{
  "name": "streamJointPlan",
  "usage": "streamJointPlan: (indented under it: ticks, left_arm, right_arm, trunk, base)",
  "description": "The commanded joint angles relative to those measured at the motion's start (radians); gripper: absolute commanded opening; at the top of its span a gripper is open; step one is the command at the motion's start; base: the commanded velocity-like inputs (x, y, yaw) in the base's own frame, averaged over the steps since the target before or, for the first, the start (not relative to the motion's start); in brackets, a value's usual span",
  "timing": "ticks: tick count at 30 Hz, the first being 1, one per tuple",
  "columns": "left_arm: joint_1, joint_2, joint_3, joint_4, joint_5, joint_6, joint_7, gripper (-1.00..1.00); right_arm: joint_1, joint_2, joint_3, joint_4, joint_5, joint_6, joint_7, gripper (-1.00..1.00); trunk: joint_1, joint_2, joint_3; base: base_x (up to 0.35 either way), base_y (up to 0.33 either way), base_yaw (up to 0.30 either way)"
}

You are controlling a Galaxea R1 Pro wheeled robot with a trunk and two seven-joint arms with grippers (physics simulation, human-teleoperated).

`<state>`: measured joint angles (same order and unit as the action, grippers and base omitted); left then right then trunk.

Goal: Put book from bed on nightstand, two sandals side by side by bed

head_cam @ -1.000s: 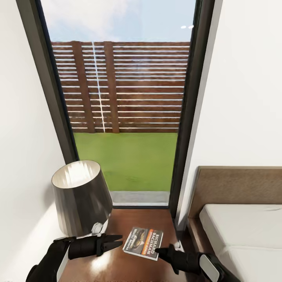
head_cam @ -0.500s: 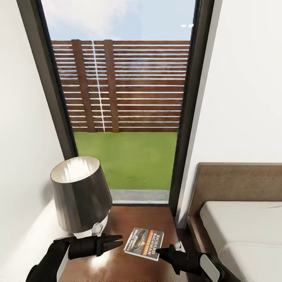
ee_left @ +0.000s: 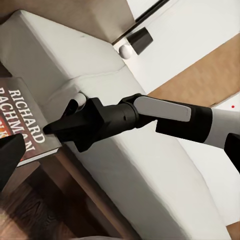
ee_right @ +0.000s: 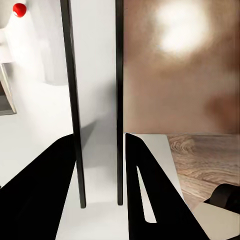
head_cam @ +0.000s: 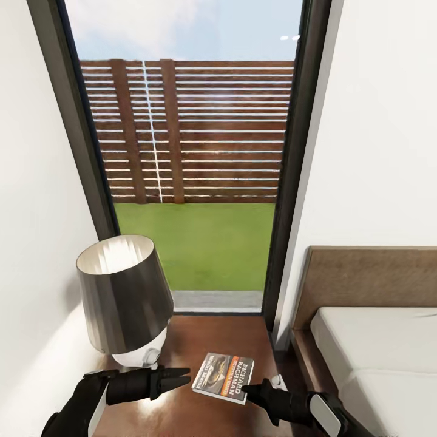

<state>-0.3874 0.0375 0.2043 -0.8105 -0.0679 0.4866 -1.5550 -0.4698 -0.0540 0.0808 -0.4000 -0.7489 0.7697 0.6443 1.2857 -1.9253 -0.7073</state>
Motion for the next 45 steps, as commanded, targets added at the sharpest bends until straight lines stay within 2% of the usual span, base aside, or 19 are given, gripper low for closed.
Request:
streamJointPlan:
  ticks: [1,38,45]
  left_arm:
    - [-0.001,-0.001,0.003,0.000,-0.007,0.010,-0.007,1.00]
    - [-0.001,-0.001,0.003,0.000,-0.007,0.010,-0.007,1.00]
    - [-0.001,-0.001,0.004,0.001,-0.007,0.010,-0.007,1.00]
  right_arm:
    - [-0.001,-0.001,0.007,0.000,-0.007,0.002,0.002,-1.00]
    - [0.000,0.000,0.007,0.001,-0.007,0.001,0.002,-1.00]
    - [-0.001,0.000,0.007,0.001,-0.007,0.001,0.002,-1.00]
  trunk:
    - [0.004,-0.008,-0.004]
    - [0.146,-0.267,-0.120]
    - [0.146,-0.267,-0.120]
  base:
    - [0.000,0.000,0.000]
    - [0.000,0.000,0.000]
    - [0.038,0.000,0.000]
